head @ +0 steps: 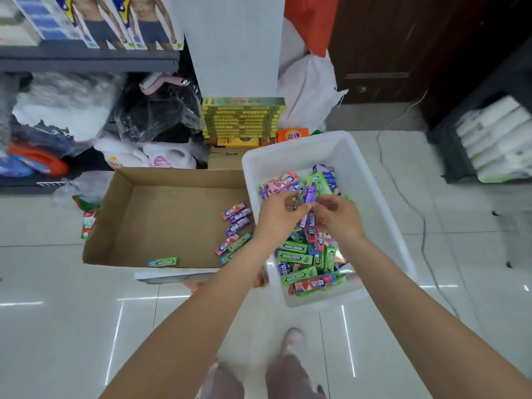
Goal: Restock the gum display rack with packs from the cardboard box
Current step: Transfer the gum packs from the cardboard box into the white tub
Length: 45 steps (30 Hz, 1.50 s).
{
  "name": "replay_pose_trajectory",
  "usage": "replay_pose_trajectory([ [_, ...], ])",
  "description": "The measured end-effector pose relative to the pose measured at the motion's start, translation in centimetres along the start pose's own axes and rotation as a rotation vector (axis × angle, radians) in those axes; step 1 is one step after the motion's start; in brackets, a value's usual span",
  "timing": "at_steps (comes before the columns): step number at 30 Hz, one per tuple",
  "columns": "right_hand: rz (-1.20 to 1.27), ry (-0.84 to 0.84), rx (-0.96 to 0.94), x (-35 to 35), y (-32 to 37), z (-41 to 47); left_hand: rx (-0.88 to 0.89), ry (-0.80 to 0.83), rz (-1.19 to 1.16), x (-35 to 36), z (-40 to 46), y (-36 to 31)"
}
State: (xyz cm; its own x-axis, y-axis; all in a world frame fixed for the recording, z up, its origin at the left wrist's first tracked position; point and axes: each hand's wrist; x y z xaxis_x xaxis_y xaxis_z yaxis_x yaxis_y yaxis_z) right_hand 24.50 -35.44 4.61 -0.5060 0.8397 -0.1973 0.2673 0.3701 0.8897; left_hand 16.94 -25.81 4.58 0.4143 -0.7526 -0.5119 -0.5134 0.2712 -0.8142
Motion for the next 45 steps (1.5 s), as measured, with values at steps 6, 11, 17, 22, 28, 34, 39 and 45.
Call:
replay_pose_trajectory([
  [6, -0.288, 0.069, -0.056, -2.0, -1.2, 2.3, 0.035, -0.02, 0.595, 3.4, 1.1, 0.9],
  [11, -0.456, 0.135, -0.252, -2.4, -1.0, 2.0, 0.064, -0.077, 0.572, 2.7, 0.0, 1.5],
  [17, -0.496, 0.256, -0.337, 0.3, -0.1, 0.6, 0.007, -0.244, 0.351, -2.0, -2.5, 3.8],
  [22, -0.494, 0.375, -0.385, 6.3, 0.8, -1.3, -0.145, -0.344, 0.369, -7.7, -3.8, 8.7],
  [28, -0.573, 0.422, -0.312, 16.2, -1.1, -2.9, -0.243, -0.256, 0.397, -13.7, -3.0, 16.9],
  [34, -0.756, 0.457, -0.205, 23.2, -5.5, -2.4, -0.288, 0.003, 0.48, -17.2, -0.9, 24.3],
  [39, -0.861, 0.403, -0.119, 25.1, -9.6, -0.4, -0.318, 0.18, 0.545, -17.6, 1.0, 29.3],
  [45, -0.977, 0.499, 0.007, 25.7, -13.0, 2.0, -0.296, 0.388, 0.721, -16.4, 3.1, 31.3],
])
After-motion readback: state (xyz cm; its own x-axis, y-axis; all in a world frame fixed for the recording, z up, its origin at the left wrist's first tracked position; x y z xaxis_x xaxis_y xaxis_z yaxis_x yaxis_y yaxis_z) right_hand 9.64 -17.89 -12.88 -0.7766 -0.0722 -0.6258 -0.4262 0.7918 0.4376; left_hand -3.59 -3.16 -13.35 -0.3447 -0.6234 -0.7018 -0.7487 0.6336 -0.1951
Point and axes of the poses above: each hand's wrist, its own z-axis towards the middle knuckle, its own x-axis out of the palm, y = z × x, and after that the axes turned 6 degrees about z, right-handed
